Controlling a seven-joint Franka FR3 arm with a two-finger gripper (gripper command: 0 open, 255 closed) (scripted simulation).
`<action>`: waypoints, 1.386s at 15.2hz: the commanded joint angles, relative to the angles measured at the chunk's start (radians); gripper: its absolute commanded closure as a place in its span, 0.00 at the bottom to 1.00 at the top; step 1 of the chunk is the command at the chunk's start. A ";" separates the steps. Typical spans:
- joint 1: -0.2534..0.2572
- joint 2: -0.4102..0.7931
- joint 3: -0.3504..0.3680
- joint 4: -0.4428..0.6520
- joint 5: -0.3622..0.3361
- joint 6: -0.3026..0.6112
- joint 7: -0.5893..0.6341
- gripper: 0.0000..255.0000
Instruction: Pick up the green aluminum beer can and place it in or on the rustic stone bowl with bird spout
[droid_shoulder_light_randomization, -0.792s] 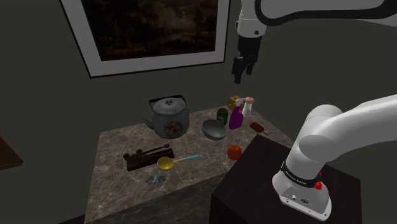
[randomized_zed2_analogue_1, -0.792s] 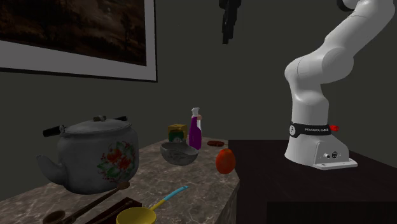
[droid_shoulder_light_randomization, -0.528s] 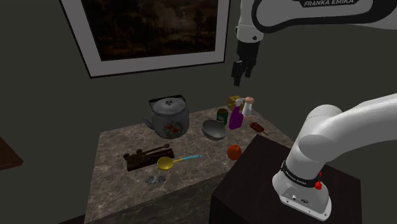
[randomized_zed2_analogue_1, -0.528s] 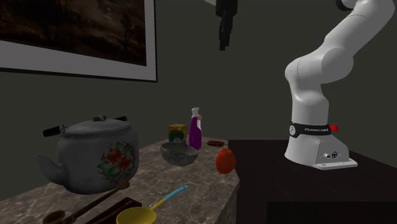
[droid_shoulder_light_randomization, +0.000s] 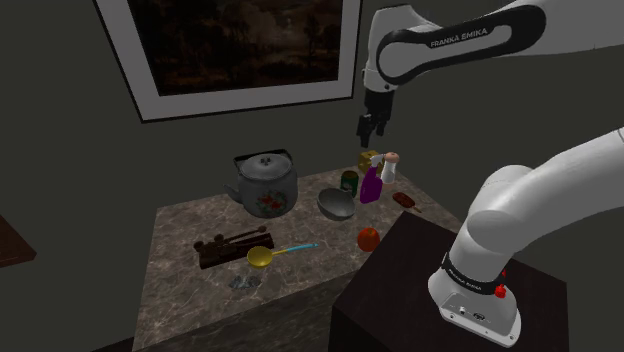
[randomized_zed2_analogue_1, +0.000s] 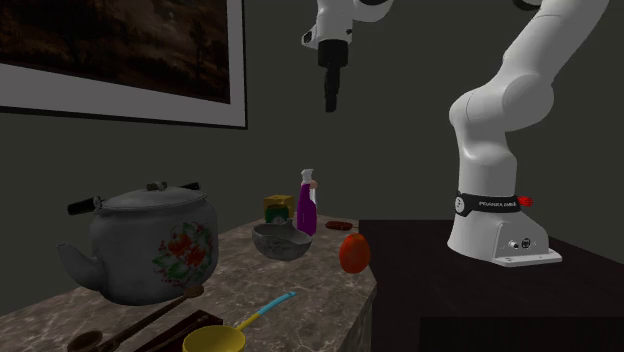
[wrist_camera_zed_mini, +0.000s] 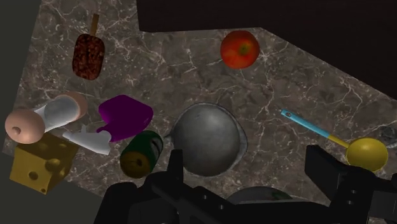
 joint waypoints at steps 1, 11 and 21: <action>-0.009 0.048 -0.029 -0.016 -0.010 0.068 -0.026 0.00; -0.031 0.392 -0.172 0.026 0.007 0.373 -0.180 0.00; -0.064 0.806 -0.236 0.208 0.216 0.578 -0.429 0.00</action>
